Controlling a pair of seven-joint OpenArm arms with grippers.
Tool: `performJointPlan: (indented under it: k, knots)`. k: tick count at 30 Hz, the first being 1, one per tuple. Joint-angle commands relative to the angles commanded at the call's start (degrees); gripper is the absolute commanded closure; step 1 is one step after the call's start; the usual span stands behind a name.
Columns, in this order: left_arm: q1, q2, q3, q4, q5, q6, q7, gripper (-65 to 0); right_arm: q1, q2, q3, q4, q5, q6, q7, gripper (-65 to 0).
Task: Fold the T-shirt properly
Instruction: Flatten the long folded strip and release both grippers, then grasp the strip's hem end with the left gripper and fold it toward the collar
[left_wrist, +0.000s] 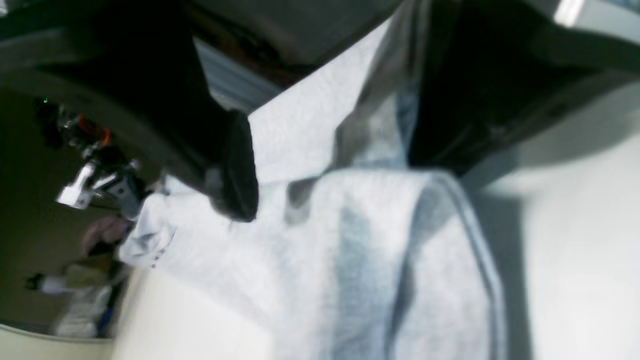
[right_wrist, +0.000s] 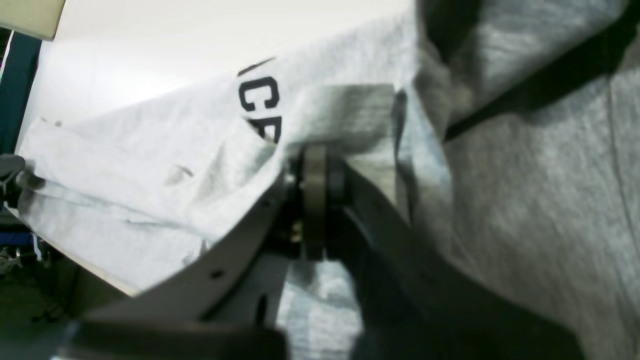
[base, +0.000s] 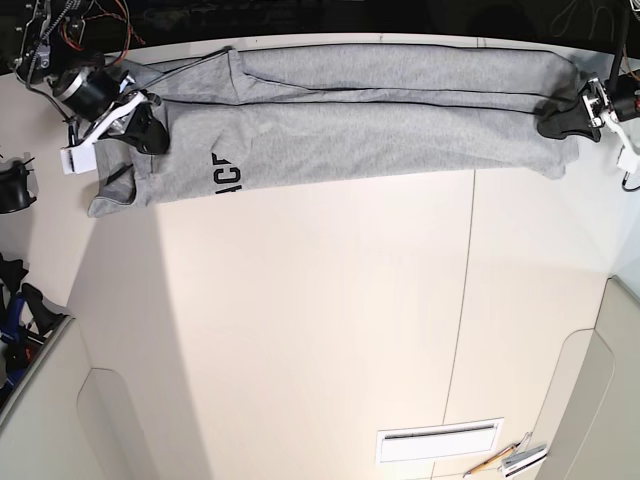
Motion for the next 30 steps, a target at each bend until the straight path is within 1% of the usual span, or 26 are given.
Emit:
performJointPlan:
  k: [1, 2, 3, 6, 8, 11, 15, 17, 18, 20, 21, 23, 24, 25, 30]
  knots:
    - [0.02, -0.13, 0.02, 0.98, 0.00, 0.00, 0.00, -14.0, 0.00, 0.02, 0.00, 0.00, 0.17, 0.00, 0.00, 0.0]
    - [0.00, -0.17, 0.02, 1.88, 0.00, 0.00, 0.00, -5.3, 0.00, 0.02, 0.02, 0.02, 0.70, 0.00, -0.02, 0.0]
    - [0.00, -0.28, 0.02, 2.62, 0.00, 0.00, 0.00, 0.0, 0.02, 0.02, 0.02, 0.02, 1.46, 0.00, -0.17, 0.0]
    - [-0.50, -0.48, 0.00, 4.72, 0.00, 0.00, 0.00, 0.0, 0.28, 0.00, 0.09, 0.24, 3.52, 0.20, -0.70, 0.0]
    - [-1.42, -0.94, -0.02, 5.84, 0.00, 0.00, 0.00, 0.0, 0.63, 0.00, 0.13, 0.70, 3.85, 0.20, -1.11, 0.0]
    - [-4.07, -2.91, -0.04, 6.25, 0.16, 0.00, 0.00, 0.0, 1.09, 0.02, 0.17, 2.40, 3.80, 0.22, -1.73, 0.0]
    - [-7.10, -7.19, -1.16, 6.25, 6.94, 0.00, 0.00, 0.0, 1.07, 0.02, 1.16, 5.31, 3.52, 0.24, -1.95, 0.0]
    - [-8.11, -9.49, -1.16, 6.25, 11.62, 0.00, -1.61, 0.0, 1.09, 0.02, 2.05, 6.54, 3.45, 0.22, -1.95, 0.0]
    - [-8.28, -10.56, -1.16, 6.27, 13.19, 0.00, -2.42, 0.0, 1.09, 0.02, 2.43, 6.88, 3.45, 0.22, -1.95, 0.0]
    - [-8.41, -12.07, -1.16, 7.15, 13.63, 0.00, -2.57, 0.0, 1.09, 0.02, 2.73, 6.99, 3.32, 0.22, -1.92, 0.0]
    - [-8.39, -12.24, -1.16, 8.66, 13.36, 0.00, -2.51, 0.0, 1.09, 0.00, 2.75, 6.99, 2.95, 0.22, -1.92, 0.0]
    - [-8.07, -11.63, -1.14, 13.42, 10.65, 0.00, -1.19, 0.0, 1.09, 0.02, 2.75, 6.99, 2.84, 0.22, -1.92, 0.0]
    - [-7.34, -10.69, -1.14, 16.68, 9.17, 0.00, -0.34, 0.0, 1.09, 0.02, 2.75, 6.99, 2.43, 0.22, -1.86, 0.0]
    - [-6.47, -9.27, -1.14, 20.46, 8.49, 0.00, 0.00, 0.0, 1.09, 0.02, 2.75, 6.97, 1.88, 0.22, -1.68, 0.0]
    - [-2.21, -0.94, -1.03, 40.59, 8.75, 0.00, 0.00, 0.0, 1.29, 0.02, 2.82, 6.99, 1.05, 0.20, -1.42, 0.0]
